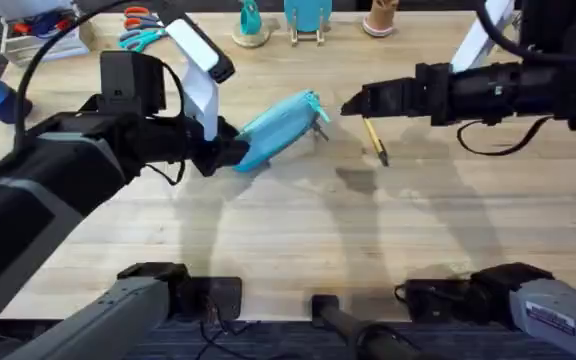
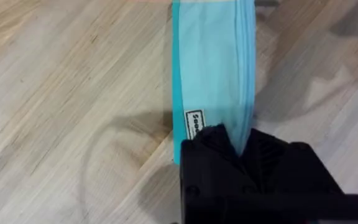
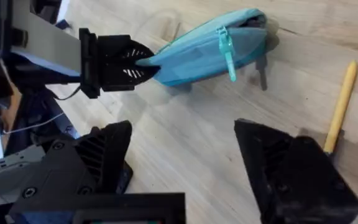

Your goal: Unzip the bag, pick up the pens from the table one at a time and place them inside, then zip the bag closed.

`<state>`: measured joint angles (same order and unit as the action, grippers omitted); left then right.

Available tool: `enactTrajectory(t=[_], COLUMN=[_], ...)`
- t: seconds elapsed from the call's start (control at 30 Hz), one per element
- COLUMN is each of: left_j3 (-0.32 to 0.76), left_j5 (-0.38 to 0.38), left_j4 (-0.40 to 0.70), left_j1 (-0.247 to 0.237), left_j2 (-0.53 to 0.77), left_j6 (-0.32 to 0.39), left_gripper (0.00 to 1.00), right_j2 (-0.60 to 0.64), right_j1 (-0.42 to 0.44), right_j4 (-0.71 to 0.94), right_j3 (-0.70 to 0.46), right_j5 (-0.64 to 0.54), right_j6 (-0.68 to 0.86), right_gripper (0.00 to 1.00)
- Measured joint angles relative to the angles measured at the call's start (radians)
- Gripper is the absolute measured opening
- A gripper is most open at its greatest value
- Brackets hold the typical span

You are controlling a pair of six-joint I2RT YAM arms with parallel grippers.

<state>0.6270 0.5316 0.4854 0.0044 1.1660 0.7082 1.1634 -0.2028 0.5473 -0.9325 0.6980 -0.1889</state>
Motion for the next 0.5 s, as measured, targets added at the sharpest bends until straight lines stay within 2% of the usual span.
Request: enactTrajectory(t=[0.5], left_j3=[0.0], left_j5=[0.0], left_j4=[0.0], left_j1=[0.0], left_j2=[0.0], left_j6=[0.0], left_gripper=[0.041], right_j2=[0.0], right_j1=[0.0], right_j4=[-0.062], right_j3=[0.0], right_j5=[-0.001], right_j6=[-0.028], right_gripper=[0.996])
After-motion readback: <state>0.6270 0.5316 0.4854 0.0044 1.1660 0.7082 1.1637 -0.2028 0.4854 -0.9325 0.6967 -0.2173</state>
